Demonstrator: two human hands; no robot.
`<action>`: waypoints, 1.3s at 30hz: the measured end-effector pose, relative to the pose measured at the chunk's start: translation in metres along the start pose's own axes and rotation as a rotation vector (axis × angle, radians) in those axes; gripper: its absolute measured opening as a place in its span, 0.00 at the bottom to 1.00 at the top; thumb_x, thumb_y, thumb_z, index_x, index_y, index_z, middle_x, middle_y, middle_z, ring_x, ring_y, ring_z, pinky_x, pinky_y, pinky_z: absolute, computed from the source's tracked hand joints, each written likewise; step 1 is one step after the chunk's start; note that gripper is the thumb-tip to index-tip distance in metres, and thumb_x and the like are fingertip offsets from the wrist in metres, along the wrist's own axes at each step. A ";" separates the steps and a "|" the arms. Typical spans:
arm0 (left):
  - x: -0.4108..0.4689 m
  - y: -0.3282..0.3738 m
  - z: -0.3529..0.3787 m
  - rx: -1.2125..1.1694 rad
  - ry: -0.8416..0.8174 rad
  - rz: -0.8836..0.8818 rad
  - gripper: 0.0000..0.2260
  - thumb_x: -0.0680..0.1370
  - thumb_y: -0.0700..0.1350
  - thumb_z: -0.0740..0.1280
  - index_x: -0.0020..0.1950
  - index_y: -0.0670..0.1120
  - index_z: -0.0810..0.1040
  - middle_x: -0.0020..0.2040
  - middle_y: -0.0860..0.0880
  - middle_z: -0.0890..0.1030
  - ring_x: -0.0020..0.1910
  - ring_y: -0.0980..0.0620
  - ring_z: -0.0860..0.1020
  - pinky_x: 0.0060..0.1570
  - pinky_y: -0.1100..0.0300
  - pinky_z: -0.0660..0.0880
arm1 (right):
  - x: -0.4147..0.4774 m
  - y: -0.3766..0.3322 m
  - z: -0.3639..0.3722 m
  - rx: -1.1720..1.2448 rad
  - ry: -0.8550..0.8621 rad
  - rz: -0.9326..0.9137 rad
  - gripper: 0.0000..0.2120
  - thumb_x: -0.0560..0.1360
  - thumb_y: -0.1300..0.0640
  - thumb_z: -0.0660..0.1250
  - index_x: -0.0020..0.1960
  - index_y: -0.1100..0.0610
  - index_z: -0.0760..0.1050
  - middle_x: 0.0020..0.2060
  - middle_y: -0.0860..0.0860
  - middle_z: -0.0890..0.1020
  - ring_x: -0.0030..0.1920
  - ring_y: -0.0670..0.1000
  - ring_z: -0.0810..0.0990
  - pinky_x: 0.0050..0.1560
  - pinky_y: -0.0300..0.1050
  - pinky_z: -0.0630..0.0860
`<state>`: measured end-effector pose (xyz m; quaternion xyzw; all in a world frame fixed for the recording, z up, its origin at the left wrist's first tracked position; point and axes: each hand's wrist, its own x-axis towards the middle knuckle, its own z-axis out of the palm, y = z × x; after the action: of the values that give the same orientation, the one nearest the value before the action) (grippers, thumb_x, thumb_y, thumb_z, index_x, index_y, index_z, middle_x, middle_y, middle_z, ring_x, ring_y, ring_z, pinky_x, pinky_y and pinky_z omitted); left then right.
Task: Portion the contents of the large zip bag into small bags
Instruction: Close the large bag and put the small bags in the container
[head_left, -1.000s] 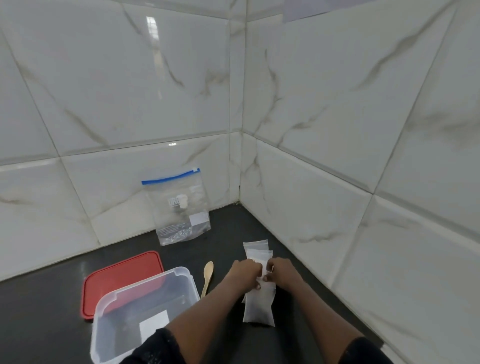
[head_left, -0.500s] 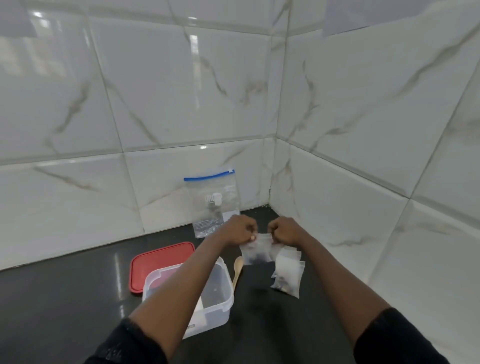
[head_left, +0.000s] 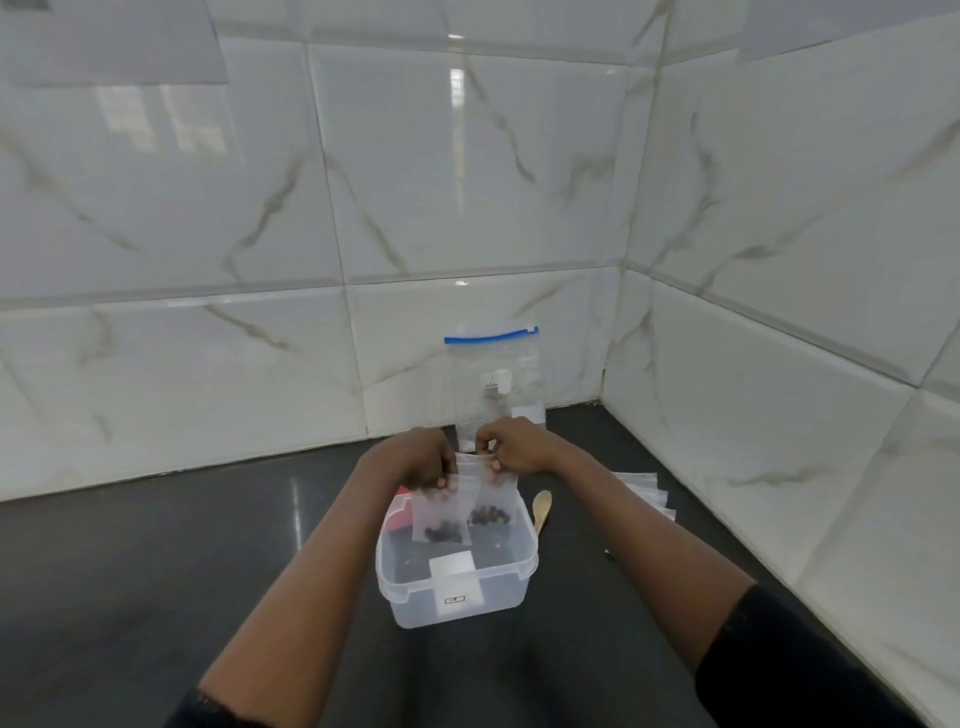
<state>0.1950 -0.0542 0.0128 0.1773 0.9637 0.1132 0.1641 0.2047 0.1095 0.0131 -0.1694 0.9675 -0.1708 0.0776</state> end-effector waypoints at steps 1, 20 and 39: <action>-0.003 -0.008 0.008 0.008 -0.022 -0.010 0.13 0.73 0.32 0.61 0.48 0.45 0.82 0.39 0.49 0.79 0.34 0.53 0.75 0.35 0.62 0.74 | 0.002 -0.004 0.008 -0.007 -0.024 -0.008 0.13 0.73 0.68 0.63 0.57 0.62 0.76 0.58 0.58 0.77 0.51 0.54 0.73 0.47 0.40 0.65; 0.022 -0.012 0.045 0.035 0.434 0.061 0.09 0.73 0.37 0.62 0.47 0.48 0.79 0.50 0.49 0.81 0.49 0.48 0.78 0.47 0.55 0.75 | 0.006 0.025 0.047 0.026 0.302 0.153 0.05 0.74 0.63 0.62 0.45 0.58 0.76 0.46 0.54 0.81 0.45 0.55 0.80 0.46 0.46 0.76; 0.166 0.177 0.110 -0.058 0.065 0.365 0.18 0.76 0.33 0.57 0.63 0.44 0.74 0.62 0.43 0.75 0.59 0.46 0.74 0.60 0.52 0.72 | -0.071 0.218 0.039 0.149 0.223 0.620 0.14 0.72 0.58 0.70 0.56 0.61 0.78 0.58 0.56 0.79 0.59 0.54 0.77 0.59 0.43 0.72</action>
<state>0.1416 0.1876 -0.0855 0.3407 0.9167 0.1747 0.1144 0.2131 0.3150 -0.0943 0.1590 0.9603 -0.2269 0.0315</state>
